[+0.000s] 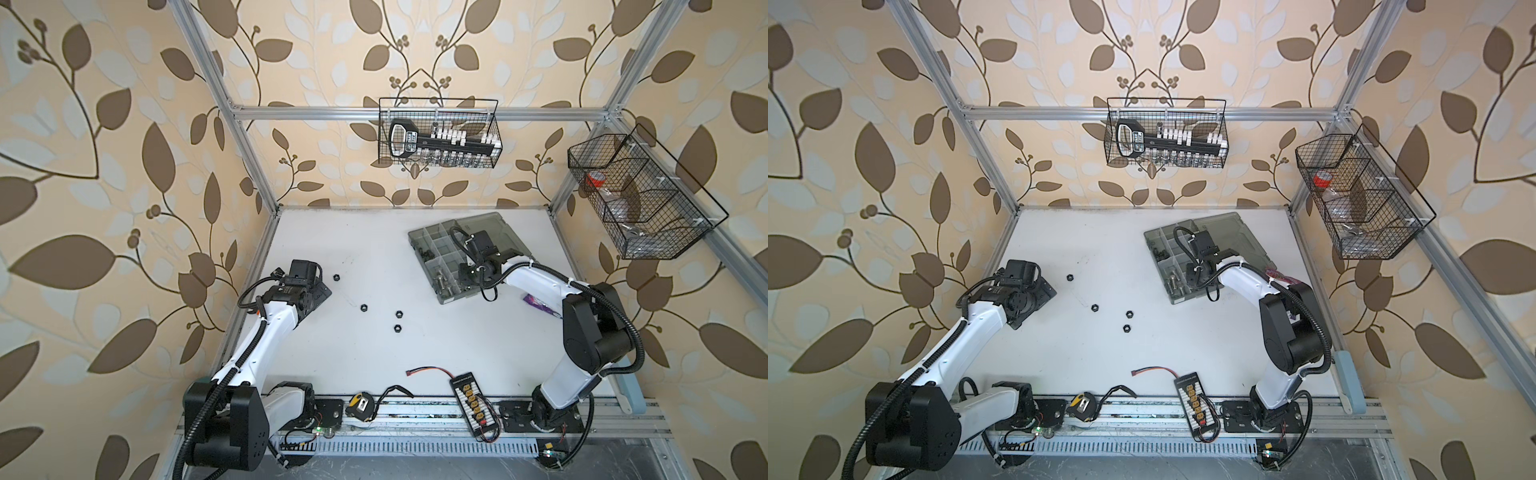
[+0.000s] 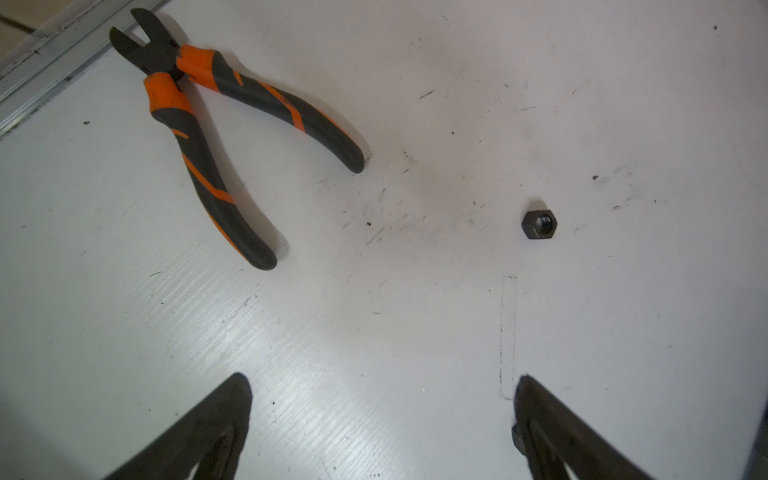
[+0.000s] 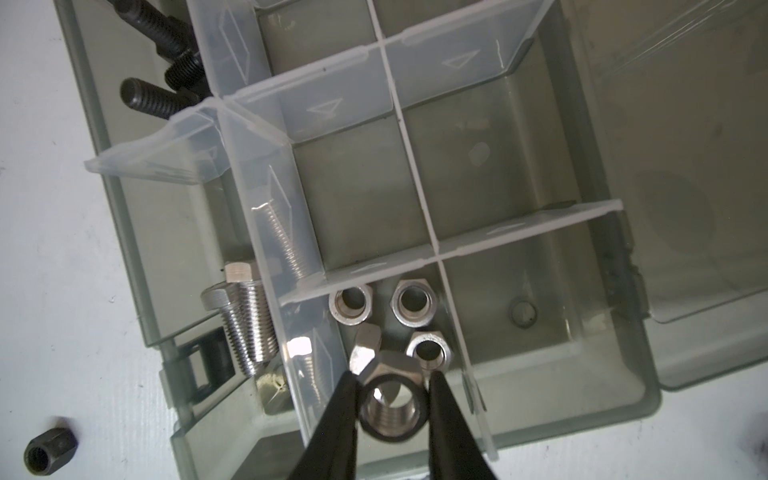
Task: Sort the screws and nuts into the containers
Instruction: 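Carry the silver nut into the middle compartment and open the right gripper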
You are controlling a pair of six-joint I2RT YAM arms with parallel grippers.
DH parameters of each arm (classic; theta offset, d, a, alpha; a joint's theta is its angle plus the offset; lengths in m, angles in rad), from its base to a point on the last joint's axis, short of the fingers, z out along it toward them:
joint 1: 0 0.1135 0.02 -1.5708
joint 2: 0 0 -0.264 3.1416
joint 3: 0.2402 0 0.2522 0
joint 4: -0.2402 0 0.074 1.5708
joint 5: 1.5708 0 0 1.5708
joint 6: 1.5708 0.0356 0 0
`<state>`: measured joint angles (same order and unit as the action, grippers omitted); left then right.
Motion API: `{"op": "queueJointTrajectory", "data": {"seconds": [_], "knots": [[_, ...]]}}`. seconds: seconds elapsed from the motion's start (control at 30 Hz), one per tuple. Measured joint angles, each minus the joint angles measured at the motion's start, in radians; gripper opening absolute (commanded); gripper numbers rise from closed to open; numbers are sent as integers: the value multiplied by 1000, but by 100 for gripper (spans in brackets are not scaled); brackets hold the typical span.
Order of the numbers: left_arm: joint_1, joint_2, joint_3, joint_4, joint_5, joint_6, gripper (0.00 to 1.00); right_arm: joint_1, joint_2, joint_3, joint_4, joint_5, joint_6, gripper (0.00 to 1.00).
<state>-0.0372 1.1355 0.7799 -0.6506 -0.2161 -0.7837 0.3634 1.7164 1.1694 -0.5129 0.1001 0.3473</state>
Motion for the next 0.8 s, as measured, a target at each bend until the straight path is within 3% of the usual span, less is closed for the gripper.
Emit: {"op": "queueJointTrajectory", "data": {"seconds": [0.1,0.2,0.63,0.8], "knots": [[0,1,0,0,0,0,99,0,0,0,0,1,3,38],[0,1,0,0,0,0,99,0,0,0,0,1,-1,41],[0,1,0,0,0,0,99,5,-27,0,0,-3,-1,41],[0,5,0,0,0,0,99,68,-82,2,1,27,-1,41]]}}
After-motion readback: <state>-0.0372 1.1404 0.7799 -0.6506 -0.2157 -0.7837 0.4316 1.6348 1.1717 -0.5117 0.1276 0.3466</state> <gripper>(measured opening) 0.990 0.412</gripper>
